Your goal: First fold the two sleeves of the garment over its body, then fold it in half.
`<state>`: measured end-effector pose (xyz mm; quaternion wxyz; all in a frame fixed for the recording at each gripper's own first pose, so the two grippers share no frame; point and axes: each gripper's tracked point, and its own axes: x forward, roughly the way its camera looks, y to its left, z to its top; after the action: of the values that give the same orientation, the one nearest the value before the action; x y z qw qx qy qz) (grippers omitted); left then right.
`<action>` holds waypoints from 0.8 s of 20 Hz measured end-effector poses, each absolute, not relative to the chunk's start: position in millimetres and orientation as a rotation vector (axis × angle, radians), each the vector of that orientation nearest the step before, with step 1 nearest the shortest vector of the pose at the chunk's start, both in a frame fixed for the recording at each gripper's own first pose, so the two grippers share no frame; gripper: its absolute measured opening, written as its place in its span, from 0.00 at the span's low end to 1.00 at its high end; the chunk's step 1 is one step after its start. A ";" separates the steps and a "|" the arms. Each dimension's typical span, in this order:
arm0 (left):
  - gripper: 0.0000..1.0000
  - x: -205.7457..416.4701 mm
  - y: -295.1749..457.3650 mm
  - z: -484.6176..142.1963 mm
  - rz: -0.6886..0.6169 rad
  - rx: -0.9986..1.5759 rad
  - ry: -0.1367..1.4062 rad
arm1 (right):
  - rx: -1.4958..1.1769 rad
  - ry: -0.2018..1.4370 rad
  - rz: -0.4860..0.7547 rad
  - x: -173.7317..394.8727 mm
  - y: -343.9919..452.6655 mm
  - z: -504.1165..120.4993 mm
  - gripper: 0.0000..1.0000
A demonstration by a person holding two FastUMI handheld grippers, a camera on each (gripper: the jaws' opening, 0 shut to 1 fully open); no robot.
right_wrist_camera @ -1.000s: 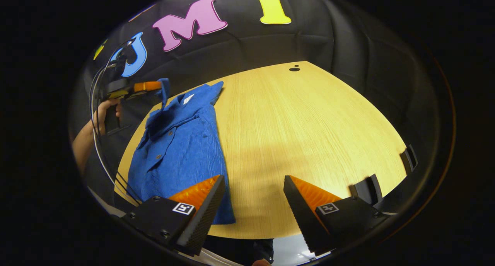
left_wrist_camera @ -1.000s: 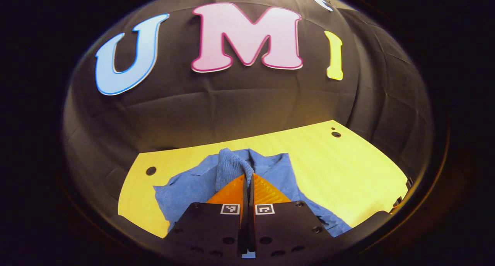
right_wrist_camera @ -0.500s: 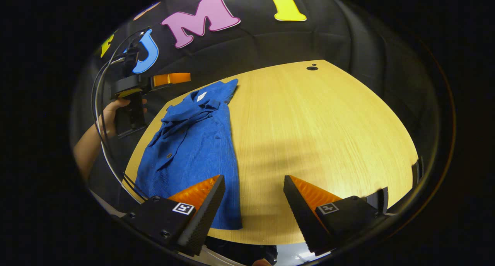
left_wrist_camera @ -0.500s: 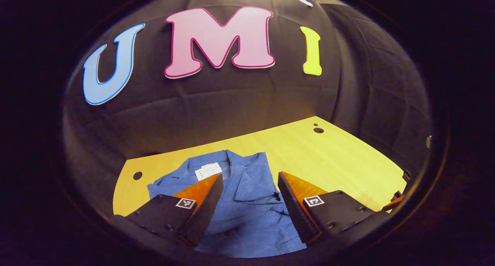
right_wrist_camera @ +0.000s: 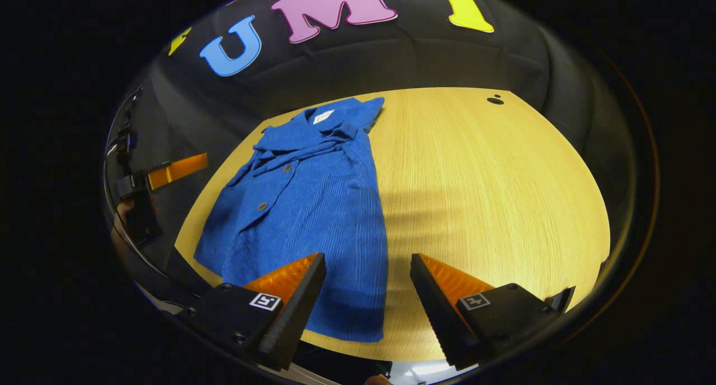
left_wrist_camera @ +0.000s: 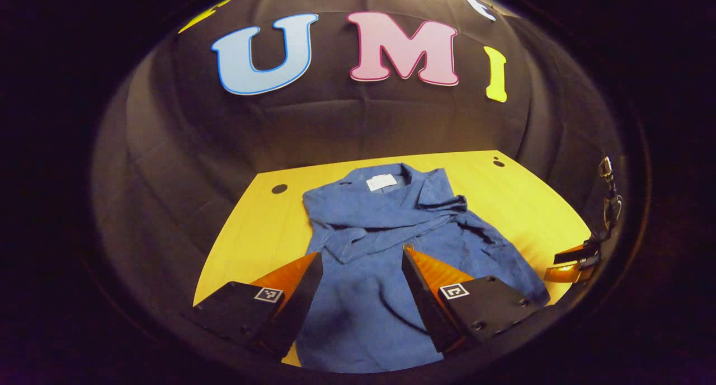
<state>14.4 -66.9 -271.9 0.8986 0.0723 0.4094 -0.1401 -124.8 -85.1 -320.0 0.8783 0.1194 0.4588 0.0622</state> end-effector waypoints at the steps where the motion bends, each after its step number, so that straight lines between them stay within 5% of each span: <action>1: 0.84 -2.0 -47.4 -281.0 -0.260 0.148 0.879 | 0.237 0.968 0.133 -128.4 -82.9 -322.6 0.99; 8: 0.84 -105.2 34.9 -334.9 -0.148 0.110 1.086 | 0.091 1.036 0.107 -163.2 -71.1 -341.6 0.99; 16: 0.85 -148.4 44.6 -378.1 -0.202 0.067 1.200 | 0.033 1.111 0.047 -192.0 -61.8 -364.9 1.00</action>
<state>-148.4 44.6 -378.1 0.8201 0.0315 0.5635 -0.0946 -192.0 -61.8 -364.9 0.8491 0.0158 0.5275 0.0225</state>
